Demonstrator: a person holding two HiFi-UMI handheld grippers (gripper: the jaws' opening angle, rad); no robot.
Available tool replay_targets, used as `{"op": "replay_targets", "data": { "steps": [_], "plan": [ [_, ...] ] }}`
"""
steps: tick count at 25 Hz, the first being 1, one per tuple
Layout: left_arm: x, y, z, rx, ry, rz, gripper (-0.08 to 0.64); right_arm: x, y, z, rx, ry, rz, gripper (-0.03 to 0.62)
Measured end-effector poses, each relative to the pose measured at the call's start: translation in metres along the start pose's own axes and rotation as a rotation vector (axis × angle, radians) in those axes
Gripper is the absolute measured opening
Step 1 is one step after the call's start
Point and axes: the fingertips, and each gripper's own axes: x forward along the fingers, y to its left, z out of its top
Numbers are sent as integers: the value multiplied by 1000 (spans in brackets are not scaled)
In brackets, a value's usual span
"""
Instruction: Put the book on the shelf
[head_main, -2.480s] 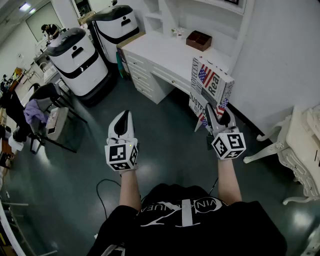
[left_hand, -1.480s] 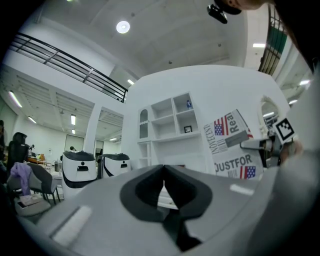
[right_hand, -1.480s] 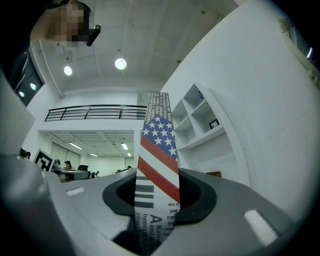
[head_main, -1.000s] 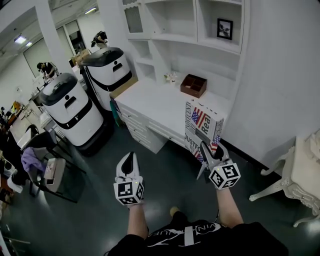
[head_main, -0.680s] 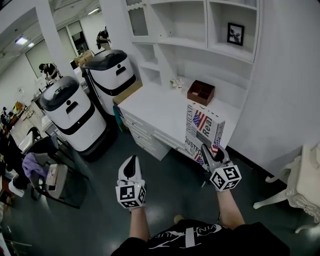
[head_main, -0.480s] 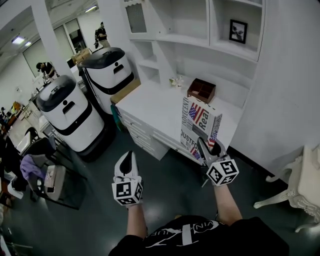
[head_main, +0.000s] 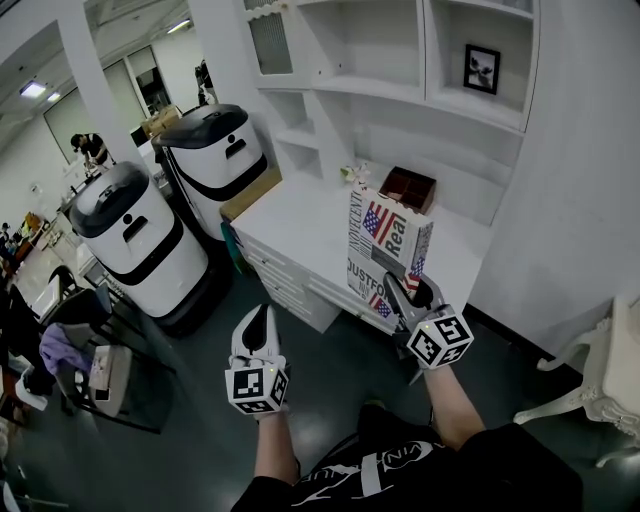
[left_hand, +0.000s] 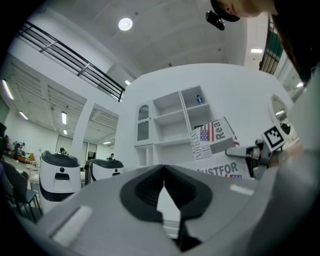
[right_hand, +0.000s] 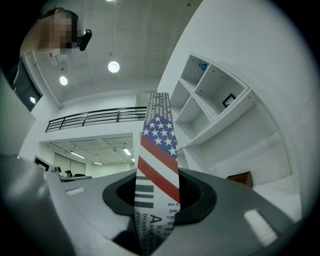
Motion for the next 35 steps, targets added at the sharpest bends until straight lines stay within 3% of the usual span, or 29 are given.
{"op": "replay_targets", "data": {
  "steps": [10, 21, 28, 35],
  "plan": [
    [96, 38, -11, 10, 13, -62, 0, 96, -36, -16, 41, -17, -17, 158],
    [240, 79, -19, 4, 0, -181, 0, 218, -96, -2, -79, -33, -84, 158],
    [314, 97, -14, 13, 2, -226, 0, 292, -132, 36, -194, -44, -108, 158],
    [379, 126, 6, -7, -9, -239, 0, 358, -144, 106, -291, -101, -103, 158]
  ]
}}
